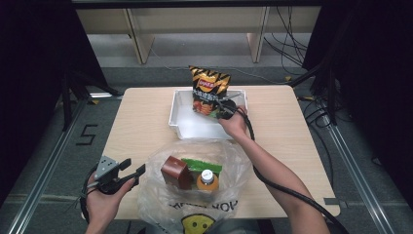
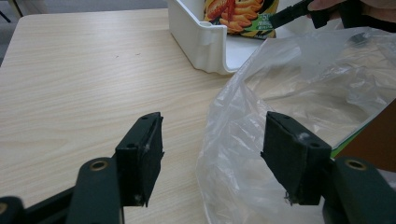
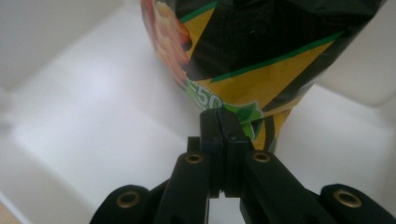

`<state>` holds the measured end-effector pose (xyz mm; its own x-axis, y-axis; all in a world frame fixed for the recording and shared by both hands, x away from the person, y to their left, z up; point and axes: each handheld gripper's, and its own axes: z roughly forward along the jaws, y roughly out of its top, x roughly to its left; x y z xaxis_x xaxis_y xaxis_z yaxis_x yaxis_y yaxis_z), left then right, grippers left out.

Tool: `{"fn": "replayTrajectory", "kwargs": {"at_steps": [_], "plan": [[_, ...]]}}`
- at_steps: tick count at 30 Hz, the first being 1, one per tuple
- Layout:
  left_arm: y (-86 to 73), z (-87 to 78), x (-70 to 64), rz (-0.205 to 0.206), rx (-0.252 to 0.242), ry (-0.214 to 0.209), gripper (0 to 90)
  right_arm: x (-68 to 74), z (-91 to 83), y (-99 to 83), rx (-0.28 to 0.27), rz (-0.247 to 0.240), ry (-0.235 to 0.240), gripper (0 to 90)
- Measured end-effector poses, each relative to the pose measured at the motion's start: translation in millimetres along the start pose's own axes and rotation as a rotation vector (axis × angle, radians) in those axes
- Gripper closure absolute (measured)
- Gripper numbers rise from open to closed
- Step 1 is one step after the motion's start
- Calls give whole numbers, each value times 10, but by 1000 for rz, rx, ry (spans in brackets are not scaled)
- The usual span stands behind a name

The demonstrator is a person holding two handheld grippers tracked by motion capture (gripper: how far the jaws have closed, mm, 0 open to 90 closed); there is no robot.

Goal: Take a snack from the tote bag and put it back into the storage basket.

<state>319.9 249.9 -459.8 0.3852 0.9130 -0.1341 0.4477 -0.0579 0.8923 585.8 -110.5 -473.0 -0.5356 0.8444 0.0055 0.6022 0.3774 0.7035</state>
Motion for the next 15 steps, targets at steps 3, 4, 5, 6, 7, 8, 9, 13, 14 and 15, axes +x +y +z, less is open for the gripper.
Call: {"fn": "replayTrajectory", "kwargs": {"at_steps": [3,4,5,6,7,8,9,13,14,15], "plan": [[1,-1,4,3,2,0,376,-18,-2,13,3,5,-5,900],[0,2,2,1,1,-1,376,-14,-2,16,3,13,-6,900],[0,2,0,0,1,-1,376,-7,-1,19,1,25,-12,900],[-1,3,-1,-1,1,-1,375,-10,-9,24,12,25,-9,900],[0,2,-3,-1,1,-1,375,-17,-5,27,7,22,-10,900],[0,1,-3,0,0,-1,375,-32,0,30,4,10,-7,900],[1,-1,-4,0,1,2,376,-35,3,33,5,11,-5,899],[-1,0,0,0,0,-1,375,-45,0,38,1,19,-14,895],[-1,1,-1,0,1,-1,375,-38,-3,39,10,40,-13,894],[0,1,-3,0,0,-2,375,-31,-1,38,9,51,-15,893]]}}
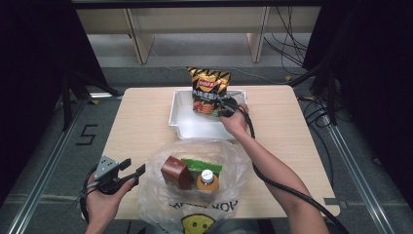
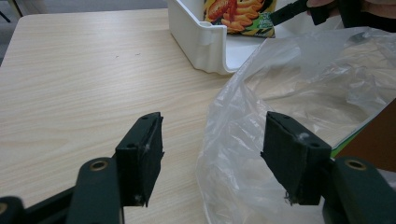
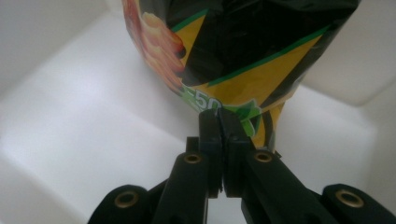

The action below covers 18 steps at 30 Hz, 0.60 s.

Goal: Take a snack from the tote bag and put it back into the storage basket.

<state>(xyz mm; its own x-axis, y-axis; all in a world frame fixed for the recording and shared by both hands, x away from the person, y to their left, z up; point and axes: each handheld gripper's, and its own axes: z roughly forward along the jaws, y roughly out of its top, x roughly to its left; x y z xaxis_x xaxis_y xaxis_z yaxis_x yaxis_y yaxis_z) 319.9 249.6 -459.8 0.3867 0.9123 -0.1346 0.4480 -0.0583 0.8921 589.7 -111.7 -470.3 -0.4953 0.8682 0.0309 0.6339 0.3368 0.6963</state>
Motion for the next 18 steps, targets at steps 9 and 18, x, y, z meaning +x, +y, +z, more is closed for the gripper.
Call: {"fn": "replayTrajectory", "kwargs": {"at_steps": [9,18], "plan": [[-1,1,3,0,-1,-2,376,-14,3,6,9,13,-16,887],[-2,4,-2,1,1,-3,376,-63,-6,21,0,-1,-35,873]]}}
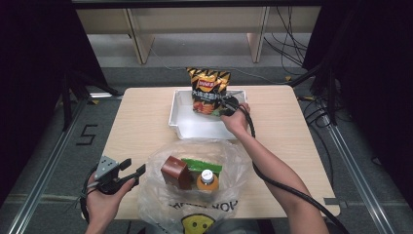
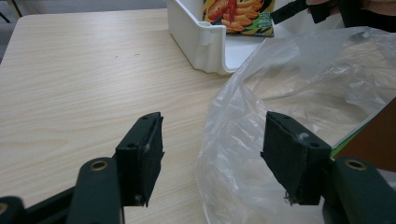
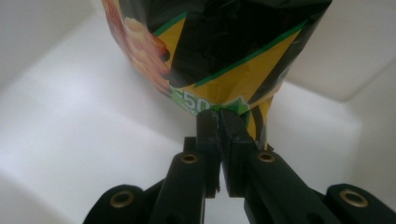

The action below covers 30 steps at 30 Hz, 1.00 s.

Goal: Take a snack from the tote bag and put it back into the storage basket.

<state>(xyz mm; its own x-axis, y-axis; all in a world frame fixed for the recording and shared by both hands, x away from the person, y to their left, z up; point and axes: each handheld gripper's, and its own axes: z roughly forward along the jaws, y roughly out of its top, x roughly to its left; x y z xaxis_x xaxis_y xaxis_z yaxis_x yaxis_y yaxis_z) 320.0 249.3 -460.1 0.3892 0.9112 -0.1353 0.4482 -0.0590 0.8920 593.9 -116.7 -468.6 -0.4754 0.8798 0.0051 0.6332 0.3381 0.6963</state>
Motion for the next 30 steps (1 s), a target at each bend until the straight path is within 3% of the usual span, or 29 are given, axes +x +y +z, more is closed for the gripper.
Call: {"fn": "replayTrajectory", "kwargs": {"at_steps": [5,6,13,17,18,19,20,22,30], "plan": [[3,-4,1,-1,-3,2,377,17,-17,-5,12,23,7,869],[3,-7,3,1,-2,3,377,-1,-9,-8,1,2,6,866],[4,-6,-2,0,-2,5,377,30,-107,-34,-2,15,23,808],[9,-7,-15,4,-5,4,377,34,-184,-39,-27,6,17,784],[9,-9,-16,7,-5,3,377,14,-205,-32,-27,-20,17,773],[10,-10,-17,7,-6,2,377,29,-232,-32,-26,-5,22,755],[11,-11,-16,8,-6,3,377,28,-257,-33,-51,-21,20,740],[10,-9,-13,6,-7,3,377,31,-329,-23,-52,-32,37,715],[21,-20,-26,7,-14,1,376,80,-694,-57,-104,-40,100,624]]}}
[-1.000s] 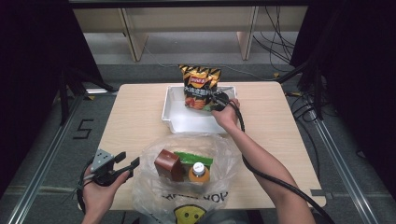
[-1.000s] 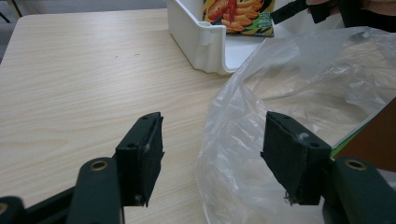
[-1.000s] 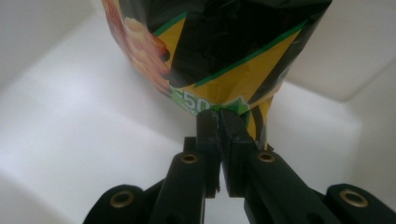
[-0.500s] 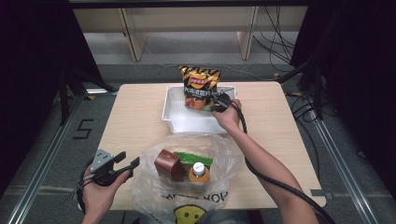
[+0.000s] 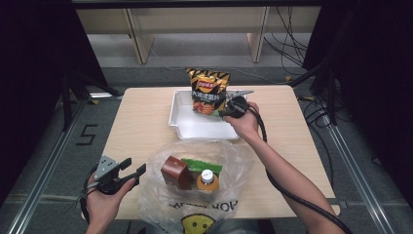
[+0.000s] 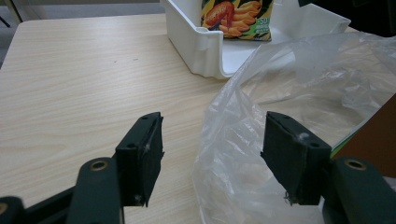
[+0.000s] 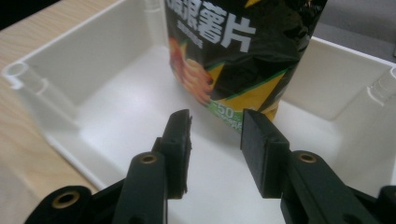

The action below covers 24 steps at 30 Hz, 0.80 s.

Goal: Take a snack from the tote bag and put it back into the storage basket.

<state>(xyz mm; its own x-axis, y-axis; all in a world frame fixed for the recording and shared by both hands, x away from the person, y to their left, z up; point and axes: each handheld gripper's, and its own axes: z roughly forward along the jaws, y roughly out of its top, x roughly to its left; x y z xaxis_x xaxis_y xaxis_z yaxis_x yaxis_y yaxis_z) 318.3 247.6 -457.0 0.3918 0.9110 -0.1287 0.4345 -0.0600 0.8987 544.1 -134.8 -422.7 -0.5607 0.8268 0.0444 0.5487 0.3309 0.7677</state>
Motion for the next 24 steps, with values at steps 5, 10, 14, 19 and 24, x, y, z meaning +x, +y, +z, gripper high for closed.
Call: {"fn": "replayTrajectory", "kwargs": {"at_steps": [5,10,14,19,24], "plan": [[0,1,-13,0,-7,-2,376,67,-222,-39,-69,-7,72,618],[-2,-2,-9,-2,-4,1,376,138,-411,-99,-108,-30,110,615],[-5,-1,-10,-3,-4,2,376,194,-557,-152,-134,-56,134,612],[-8,3,-12,2,-2,1,377,282,-691,-226,-149,-68,180,606],[-10,4,-8,-2,-2,3,376,377,-805,-314,-149,-69,228,589]]}}
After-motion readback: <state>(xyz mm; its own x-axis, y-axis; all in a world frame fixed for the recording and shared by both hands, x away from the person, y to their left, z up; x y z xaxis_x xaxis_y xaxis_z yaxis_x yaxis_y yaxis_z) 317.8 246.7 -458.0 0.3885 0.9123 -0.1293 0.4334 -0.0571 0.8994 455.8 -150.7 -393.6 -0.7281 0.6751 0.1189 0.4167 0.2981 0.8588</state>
